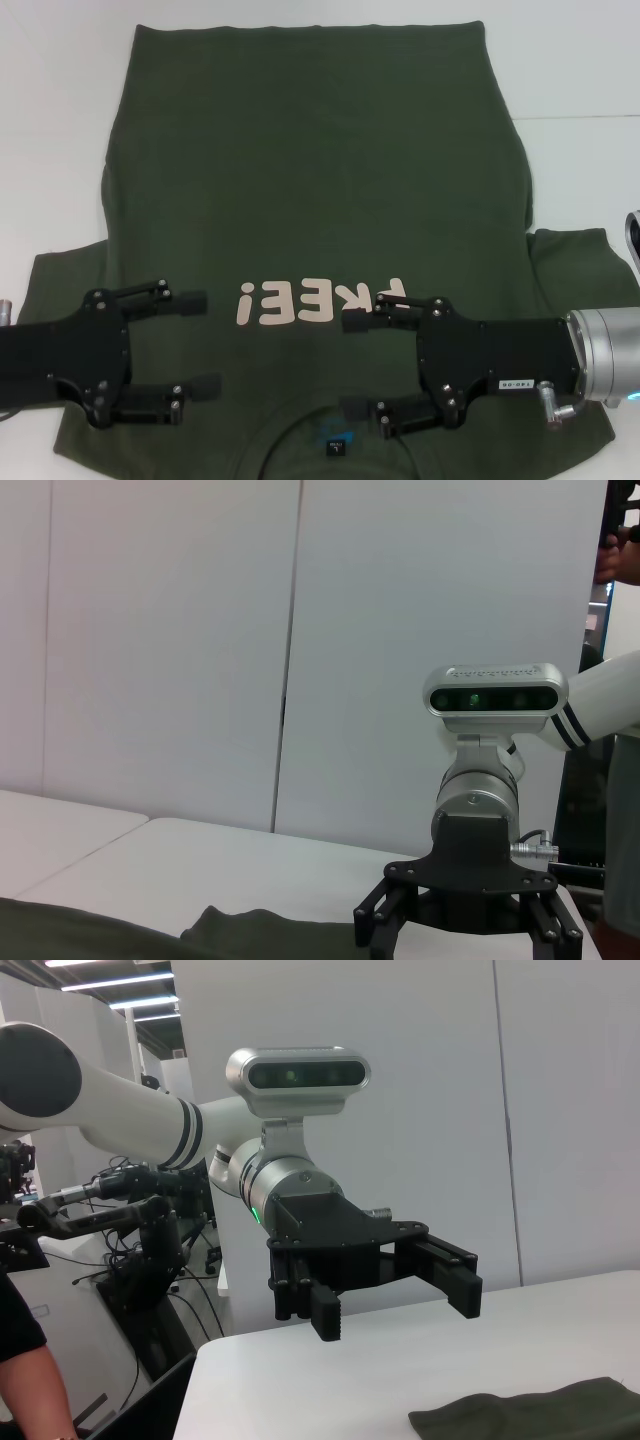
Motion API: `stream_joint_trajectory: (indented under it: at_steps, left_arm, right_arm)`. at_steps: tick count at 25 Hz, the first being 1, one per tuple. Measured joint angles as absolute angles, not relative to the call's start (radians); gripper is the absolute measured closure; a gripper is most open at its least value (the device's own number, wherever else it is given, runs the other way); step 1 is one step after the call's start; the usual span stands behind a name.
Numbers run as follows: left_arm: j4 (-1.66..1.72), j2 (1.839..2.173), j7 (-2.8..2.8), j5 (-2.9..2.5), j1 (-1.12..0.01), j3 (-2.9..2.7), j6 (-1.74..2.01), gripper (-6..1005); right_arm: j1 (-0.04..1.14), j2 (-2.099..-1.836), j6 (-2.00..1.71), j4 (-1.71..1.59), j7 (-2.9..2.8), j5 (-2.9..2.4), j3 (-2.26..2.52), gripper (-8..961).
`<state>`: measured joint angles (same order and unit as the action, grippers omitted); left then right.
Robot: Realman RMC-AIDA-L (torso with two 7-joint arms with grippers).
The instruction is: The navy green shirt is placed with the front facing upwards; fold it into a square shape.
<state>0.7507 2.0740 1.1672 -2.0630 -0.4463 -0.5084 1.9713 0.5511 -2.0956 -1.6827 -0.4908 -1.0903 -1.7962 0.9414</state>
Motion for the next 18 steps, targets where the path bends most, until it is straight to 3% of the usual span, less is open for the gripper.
stream_joint_trajectory:
  at_steps: [18]
  left_arm:
    - [0.748, 2.073, 1.162, -2.07, -0.446, -0.506, 1.952, 137]
  right_arm:
    - [0.547, -2.095, -1.684, -0.492, -1.094, -1.796, 0.941, 31]
